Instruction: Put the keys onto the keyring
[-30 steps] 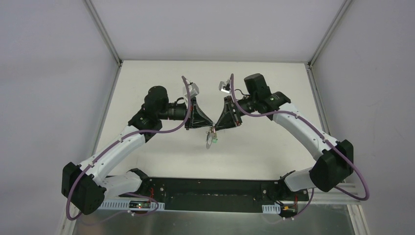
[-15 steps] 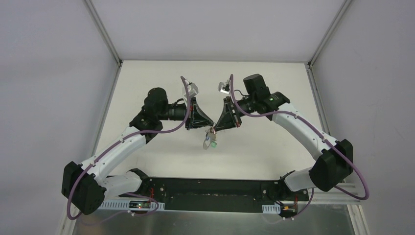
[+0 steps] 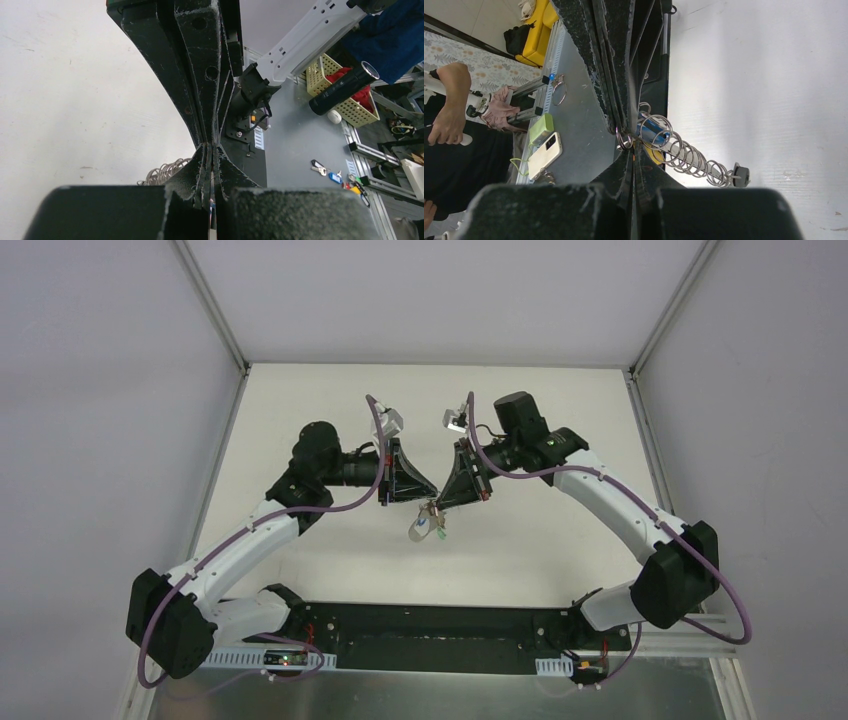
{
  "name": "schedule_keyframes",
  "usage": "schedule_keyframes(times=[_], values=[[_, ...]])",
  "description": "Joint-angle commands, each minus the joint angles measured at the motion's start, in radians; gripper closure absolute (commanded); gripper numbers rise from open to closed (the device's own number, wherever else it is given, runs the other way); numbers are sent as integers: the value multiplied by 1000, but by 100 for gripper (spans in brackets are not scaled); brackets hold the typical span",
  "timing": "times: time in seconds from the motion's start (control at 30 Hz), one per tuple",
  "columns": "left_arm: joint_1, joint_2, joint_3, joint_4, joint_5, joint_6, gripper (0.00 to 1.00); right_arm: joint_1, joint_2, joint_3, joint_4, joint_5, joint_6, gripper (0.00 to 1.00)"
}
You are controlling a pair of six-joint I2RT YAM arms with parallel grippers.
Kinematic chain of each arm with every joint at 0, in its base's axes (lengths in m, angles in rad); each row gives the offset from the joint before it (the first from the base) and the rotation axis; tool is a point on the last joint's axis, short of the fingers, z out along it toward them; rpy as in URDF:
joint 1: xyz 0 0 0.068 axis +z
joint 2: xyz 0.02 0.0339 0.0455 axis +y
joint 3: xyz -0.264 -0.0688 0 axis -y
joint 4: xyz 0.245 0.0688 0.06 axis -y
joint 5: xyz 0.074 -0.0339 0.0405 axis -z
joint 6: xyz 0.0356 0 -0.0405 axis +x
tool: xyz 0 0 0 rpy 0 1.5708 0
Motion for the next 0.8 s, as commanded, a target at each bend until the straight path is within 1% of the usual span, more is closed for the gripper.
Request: schedule_keyframes(times=[0.0,0.07,0.1,0.2,0.33,0.4,0.53,0.77], values=[[-6,-16,-6,150,35,-52,100,11,16,3,29,-8,3,100],[-6,-17,-7,157,39,-56,100,11,17,3,30,-7,5,100],[-5,-17,-8,156,39,-55,100,11,16,4,30,-4,5,98],[-1,-22,-13,148,37,-43,100,2,-1,5,24,9,-1,89],[6,-25,-18,140,22,-36,100,-23,-47,19,0,25,-30,76],[6,-23,-15,137,15,-36,100,-29,-70,37,-27,41,-55,72],[7,-19,-14,139,4,-44,100,-33,-103,67,-52,68,-78,69],[8,-10,-15,142,-15,-52,100,-34,-94,92,-52,41,-68,68]])
